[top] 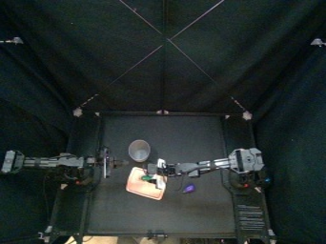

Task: Pick the green pepper then place it on the pink plate
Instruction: Drop green pepper on the pink plate and return to neutral

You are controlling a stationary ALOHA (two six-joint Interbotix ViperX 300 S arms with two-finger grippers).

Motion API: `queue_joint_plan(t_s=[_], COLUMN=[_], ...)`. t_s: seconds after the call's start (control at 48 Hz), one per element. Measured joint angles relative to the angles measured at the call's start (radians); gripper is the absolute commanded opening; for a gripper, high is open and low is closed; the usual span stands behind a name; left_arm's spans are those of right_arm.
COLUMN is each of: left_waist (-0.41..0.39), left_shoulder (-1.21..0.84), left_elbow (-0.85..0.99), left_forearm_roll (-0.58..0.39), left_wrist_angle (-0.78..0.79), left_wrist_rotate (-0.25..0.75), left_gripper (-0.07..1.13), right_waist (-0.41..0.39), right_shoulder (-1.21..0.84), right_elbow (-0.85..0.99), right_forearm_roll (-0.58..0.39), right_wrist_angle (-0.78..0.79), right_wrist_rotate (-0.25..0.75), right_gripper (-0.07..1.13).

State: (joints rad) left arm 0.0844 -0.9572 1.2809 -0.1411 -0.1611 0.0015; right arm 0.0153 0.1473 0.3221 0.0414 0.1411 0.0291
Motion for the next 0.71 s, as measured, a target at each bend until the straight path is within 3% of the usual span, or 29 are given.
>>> queue_joint_plan(t_s=[0.417,0.708], left_waist=[-0.003,-0.005], left_shoulder=[0.0,-0.003], left_elbow=[0.002,0.0], left_forearm_roll=[0.054,0.057], left_wrist_angle=[-0.008,-0.018], left_wrist_rotate=[0.0,0.0], left_gripper=[0.08,0.08], right_waist=[-0.037,-0.077], right_shoulder=[-0.267,-0.454], right_elbow=[0.393,0.589], right_forearm_roll=[-0.095,-0.097], right_wrist_angle=[-0.563,-0.664], right_wrist_rotate=[-0.006,0.0], right_gripper=[0.85,0.85])
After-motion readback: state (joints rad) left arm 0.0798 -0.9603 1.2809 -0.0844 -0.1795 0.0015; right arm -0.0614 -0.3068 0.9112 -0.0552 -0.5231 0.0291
